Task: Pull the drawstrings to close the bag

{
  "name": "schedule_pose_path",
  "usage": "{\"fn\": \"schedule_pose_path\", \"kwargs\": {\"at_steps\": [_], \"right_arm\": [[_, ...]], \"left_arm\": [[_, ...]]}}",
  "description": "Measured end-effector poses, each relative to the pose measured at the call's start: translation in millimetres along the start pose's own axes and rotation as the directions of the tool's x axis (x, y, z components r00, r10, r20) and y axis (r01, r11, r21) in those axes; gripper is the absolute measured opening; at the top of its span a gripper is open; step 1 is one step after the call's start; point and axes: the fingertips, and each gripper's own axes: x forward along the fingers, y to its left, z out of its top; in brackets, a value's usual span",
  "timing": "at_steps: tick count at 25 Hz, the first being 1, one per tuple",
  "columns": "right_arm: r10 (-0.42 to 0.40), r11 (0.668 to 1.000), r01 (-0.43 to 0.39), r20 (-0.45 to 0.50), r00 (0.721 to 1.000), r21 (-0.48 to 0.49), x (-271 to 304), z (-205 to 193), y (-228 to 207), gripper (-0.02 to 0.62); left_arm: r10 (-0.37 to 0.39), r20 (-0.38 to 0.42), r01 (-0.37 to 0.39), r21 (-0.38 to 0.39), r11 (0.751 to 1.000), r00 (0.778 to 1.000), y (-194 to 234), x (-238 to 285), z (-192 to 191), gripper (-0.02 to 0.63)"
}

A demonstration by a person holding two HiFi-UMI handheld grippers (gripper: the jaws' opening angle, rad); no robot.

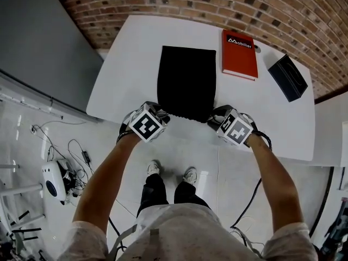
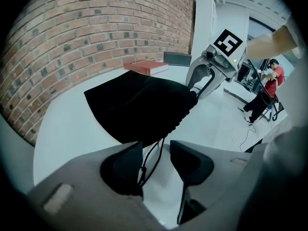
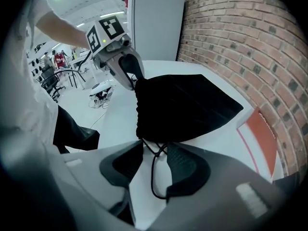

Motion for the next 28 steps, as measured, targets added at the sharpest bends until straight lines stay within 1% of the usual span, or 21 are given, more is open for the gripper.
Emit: {"fn": "schedule_pose_path", "kwargs": {"at_steps": [3, 6, 11, 14, 18, 20, 22, 24, 28], "right_arm": [[0.022, 0.999, -0.023, 0.008, 1.000, 0.027, 0, 1, 6, 0.113], [0.028, 0.999, -0.028, 0.015, 1.000, 0.035, 1, 3, 5, 0.106], [0.045, 0.997, -0.045, 0.001, 0.999, 0.066, 1, 3, 8, 0.097], [0.049, 0.996, -0.049, 0.000, 0.999, 0.071, 1, 3, 10, 0.072], [0.033, 0.995, -0.034, 0.010, 0.999, 0.097, 1, 4, 10, 0.034], [0.022, 0.993, -0.023, 0.012, 1.000, 0.112, 1, 3, 9, 0.029], [-0.001, 0.993, 0.000, 0.014, 1.000, 0.116, 2, 1, 5, 0.026], [-0.022, 0.993, 0.020, 0.016, 1.000, 0.119, 3, 0, 3, 0.023], [-0.059, 0.989, 0.056, 0.018, 0.998, 0.140, 0, -3, 1, 0.021]], "left_arm": [[-0.025, -0.001, 0.025, -0.026, 0.999, 1.000, -2, 2, -1, 0.176], [-0.059, -0.005, 0.059, -0.038, 0.998, 0.998, -6, 3, -3, 0.156], [-0.076, -0.023, 0.075, -0.049, 0.996, 0.997, -8, 3, -6, 0.143], [-0.076, -0.027, 0.075, -0.038, 0.996, 0.997, -10, 4, -6, 0.099], [-0.080, -0.026, 0.079, -0.029, 0.996, 0.996, -12, 3, -5, 0.059], [-0.074, -0.028, 0.073, -0.016, 0.997, 0.997, -13, 3, -5, 0.031], [-0.047, -0.021, 0.047, 0.001, 0.999, 0.999, -11, 2, -4, 0.015], [-0.028, -0.016, 0.028, 0.014, 1.000, 0.999, -10, 2, -4, 0.012], [-0.003, -0.029, 0.005, 0.038, 0.999, 1.000, -10, -3, -8, 0.009]]}}
